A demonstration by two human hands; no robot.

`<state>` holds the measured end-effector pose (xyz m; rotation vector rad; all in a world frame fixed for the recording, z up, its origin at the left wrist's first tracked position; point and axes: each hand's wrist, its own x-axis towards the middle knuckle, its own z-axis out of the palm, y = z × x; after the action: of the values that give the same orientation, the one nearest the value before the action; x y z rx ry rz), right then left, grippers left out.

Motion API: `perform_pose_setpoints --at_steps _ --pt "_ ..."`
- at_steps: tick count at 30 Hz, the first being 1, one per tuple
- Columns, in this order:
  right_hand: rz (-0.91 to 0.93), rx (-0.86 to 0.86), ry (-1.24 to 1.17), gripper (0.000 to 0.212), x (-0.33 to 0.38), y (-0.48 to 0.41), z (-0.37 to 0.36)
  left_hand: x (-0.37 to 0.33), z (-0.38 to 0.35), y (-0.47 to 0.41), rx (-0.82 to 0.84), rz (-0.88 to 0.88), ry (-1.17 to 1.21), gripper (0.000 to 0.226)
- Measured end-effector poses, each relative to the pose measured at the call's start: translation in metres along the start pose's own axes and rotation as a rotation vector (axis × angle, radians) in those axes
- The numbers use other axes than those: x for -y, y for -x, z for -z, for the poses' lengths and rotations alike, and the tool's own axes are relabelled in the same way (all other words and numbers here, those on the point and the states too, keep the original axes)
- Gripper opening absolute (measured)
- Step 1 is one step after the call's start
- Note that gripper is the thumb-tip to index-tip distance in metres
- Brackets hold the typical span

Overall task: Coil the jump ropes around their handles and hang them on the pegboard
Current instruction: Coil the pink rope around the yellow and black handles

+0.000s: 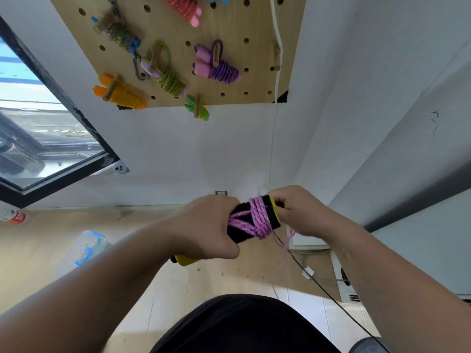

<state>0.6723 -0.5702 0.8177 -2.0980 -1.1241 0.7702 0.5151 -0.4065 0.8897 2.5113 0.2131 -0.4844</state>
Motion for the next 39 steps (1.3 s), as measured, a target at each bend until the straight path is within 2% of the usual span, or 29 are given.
perform_pose_setpoints --at_steps 4,7,10,12,15,19,22,24,26,29,33,35,36,38,39 --pt "0.04 0.203 0.227 0.027 0.028 -0.014 0.031 -0.004 -0.016 -0.001 0.006 0.009 -0.365 0.022" --pt "0.099 0.303 0.444 0.027 0.05 -0.025 0.036 -0.002 -0.032 -0.009 -0.02 -0.031 -0.544 0.024" --pt "0.129 0.265 0.632 0.03 0.062 -0.032 0.024 0.005 -0.041 -0.021 -0.078 -0.053 -0.66 0.027" --pt "0.129 0.152 0.631 0.028 0.065 -0.029 0.015 0.014 -0.038 -0.029 -0.142 0.033 -0.659 0.027" --pt "0.128 -0.022 0.523 0.033 0.065 -0.017 0.001 0.027 -0.031 -0.036 -0.245 0.21 -0.529 0.023" --pt "0.164 -0.202 0.341 0.03 0.056 0.003 -0.022 0.037 -0.024 -0.044 -0.304 0.318 -0.265 0.022" --pt "0.164 -0.334 0.04 0.018 0.045 0.018 -0.029 0.042 -0.021 -0.049 -0.325 0.337 -0.002 0.023" --pt "0.097 -0.37 -0.219 0.013 0.037 0.028 -0.028 0.041 -0.017 -0.047 -0.323 0.338 0.284 0.025" --pt "0.035 -0.361 -0.424 0.016 0.028 0.036 -0.027 0.035 -0.01 -0.039 -0.296 0.324 0.585 0.025" --pt "-0.02 -0.302 -0.695 0.018 0.013 0.041 -0.023 0.018 -0.005 -0.025 -0.124 0.191 0.723 0.026" --pt "0.017 0.051 -0.916 0.015 0.002 0.035 -0.015 -0.004 -0.004 -0.01 0.151 -0.067 0.854 0.018" --pt "0.058 0.178 -0.822 0.015 0.002 0.032 -0.005 -0.011 0.001 -0.006 0.265 -0.148 0.748 0.025" --pt "0.056 0.19 -0.702 0.02 0.001 0.029 0.001 -0.013 0.003 -0.006 0.282 -0.15 0.615 0.028" --pt "0.018 0.202 -0.434 0.007 0.003 0.021 0.017 -0.018 0.003 -0.007 0.275 -0.12 0.289 0.029" --pt "0.014 0.235 -0.29 0.007 0.005 0.016 0.024 -0.02 0.0 -0.008 0.28 -0.106 0.144 0.031"
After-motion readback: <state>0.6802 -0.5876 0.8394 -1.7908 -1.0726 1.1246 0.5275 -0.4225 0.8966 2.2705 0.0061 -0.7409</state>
